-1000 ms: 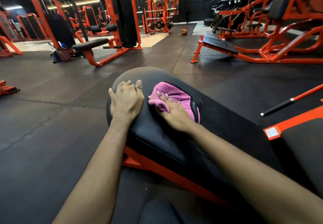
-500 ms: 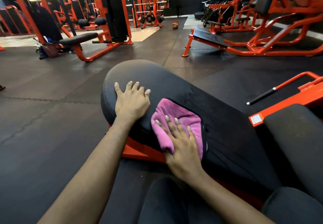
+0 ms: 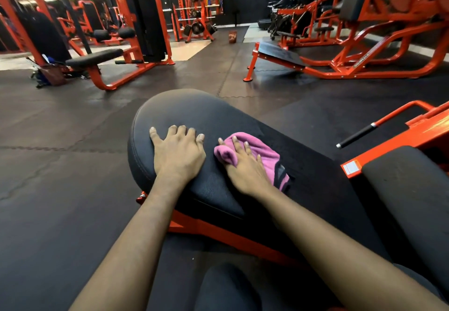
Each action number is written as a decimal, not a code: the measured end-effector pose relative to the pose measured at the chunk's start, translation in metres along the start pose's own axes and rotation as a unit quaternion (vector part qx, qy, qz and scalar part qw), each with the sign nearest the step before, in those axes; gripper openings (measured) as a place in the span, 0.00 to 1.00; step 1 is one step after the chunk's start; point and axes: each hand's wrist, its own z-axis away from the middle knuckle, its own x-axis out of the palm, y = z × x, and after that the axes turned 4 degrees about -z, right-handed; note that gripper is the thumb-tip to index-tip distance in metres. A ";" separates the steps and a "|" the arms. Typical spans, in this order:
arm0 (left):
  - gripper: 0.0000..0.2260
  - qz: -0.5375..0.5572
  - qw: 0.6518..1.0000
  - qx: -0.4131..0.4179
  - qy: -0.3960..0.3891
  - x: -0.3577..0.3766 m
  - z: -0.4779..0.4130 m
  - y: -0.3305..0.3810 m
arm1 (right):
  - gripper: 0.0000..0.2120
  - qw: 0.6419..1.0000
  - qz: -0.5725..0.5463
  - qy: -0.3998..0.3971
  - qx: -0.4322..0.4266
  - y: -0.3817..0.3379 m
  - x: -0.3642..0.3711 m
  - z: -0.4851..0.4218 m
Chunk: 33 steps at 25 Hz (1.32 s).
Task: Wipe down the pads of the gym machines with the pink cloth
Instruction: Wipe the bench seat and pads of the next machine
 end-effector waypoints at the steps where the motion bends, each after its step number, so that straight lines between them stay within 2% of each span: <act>1: 0.21 -0.005 1.000 -0.002 -0.002 0.001 0.000 0.002 | 0.26 1.000 0.002 0.000 0.010 0.004 0.000 -0.020; 8: 0.18 -0.053 0.999 -0.006 -0.001 0.007 -0.003 0.009 | 0.30 0.994 0.000 0.051 0.093 0.036 -0.032 -0.122; 12: 0.17 -0.064 0.998 -0.004 -0.005 0.008 -0.004 0.010 | 0.29 0.988 0.017 0.076 0.132 0.078 -0.039 -0.174; 16: 0.21 -0.072 0.997 0.007 -0.020 0.009 -0.004 0.009 | 0.25 0.966 -0.015 0.104 0.237 0.123 -0.048 -0.210; 18: 0.23 -0.064 0.998 0.011 -0.027 0.009 -0.005 0.010 | 0.25 0.962 -0.037 0.096 0.252 0.127 -0.048 -0.212; 21: 0.25 -0.049 0.998 0.013 -0.027 0.008 -0.005 0.011 | 0.26 0.977 -0.004 0.096 0.188 0.104 -0.040 -0.190; 24: 0.23 -0.022 1.000 0.009 -0.018 0.007 -0.004 0.012 | 0.27 0.996 -0.039 0.068 0.046 0.072 -0.028 -0.137; 26: 0.22 -0.003 1.000 0.008 -0.017 0.005 -0.003 0.013 | 0.32 0.997 -0.060 0.035 -0.044 0.055 -0.019 -0.093; 28: 0.21 0.008 1.000 0.012 -0.009 0.005 -0.001 0.013 | 0.36 0.995 -0.064 0.019 -0.074 0.040 -0.013 -0.045; 33: 0.18 0.036 0.998 0.051 -0.002 0.003 0.001 0.012 | 0.28 0.988 -0.045 0.057 -0.133 0.014 0.002 0.070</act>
